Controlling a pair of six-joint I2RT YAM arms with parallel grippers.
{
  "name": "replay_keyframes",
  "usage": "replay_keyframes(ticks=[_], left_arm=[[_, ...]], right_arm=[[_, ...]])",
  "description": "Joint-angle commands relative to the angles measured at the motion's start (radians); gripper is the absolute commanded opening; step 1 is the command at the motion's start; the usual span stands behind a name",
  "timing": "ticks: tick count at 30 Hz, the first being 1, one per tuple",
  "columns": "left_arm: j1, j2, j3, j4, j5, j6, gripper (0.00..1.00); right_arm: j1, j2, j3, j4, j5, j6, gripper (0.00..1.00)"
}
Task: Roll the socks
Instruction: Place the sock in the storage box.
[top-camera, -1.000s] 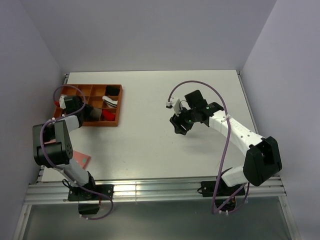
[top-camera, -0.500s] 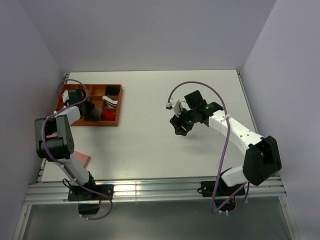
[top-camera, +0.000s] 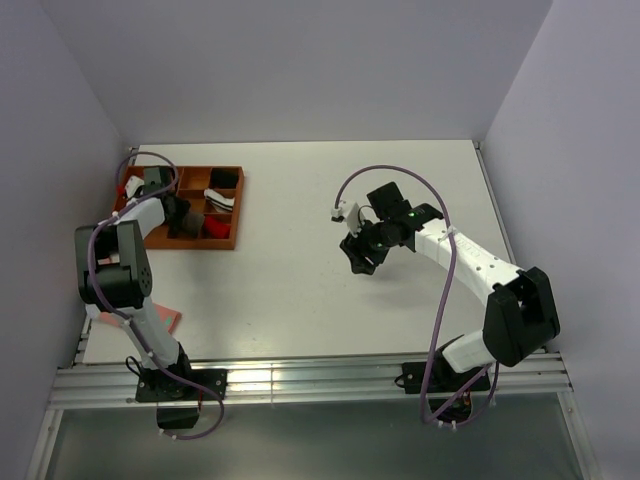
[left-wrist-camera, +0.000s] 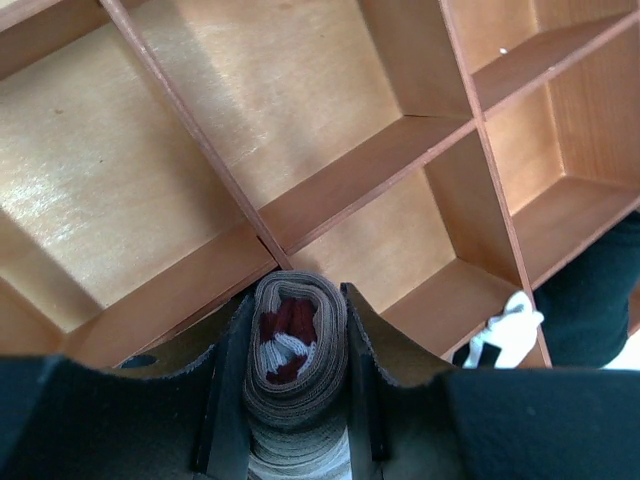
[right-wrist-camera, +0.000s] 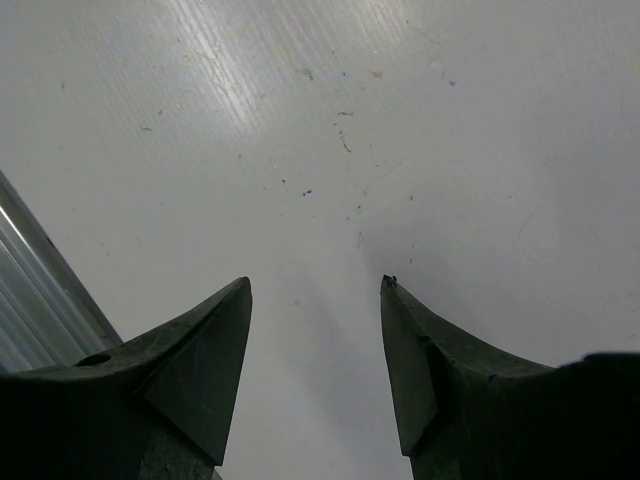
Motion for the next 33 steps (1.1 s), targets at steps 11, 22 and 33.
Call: replay_keyframes(ticks=[11,22,33], left_arm=[[-0.075,0.176,0.092,-0.544,-0.252,-0.128,0.00],[-0.081,0.081,0.002,-0.411,-0.207,-0.028,0.24],[-0.081,-0.007,-0.040,-0.327,-0.167,0.049,0.44]], right_arm=[[-0.004,-0.013,0.047,-0.055,-0.027,-0.002,0.61],[-0.003,-0.009,0.047,-0.071,-0.029,-0.011,0.61],[-0.003,0.012,0.057,-0.083,-0.035,-0.025,0.62]])
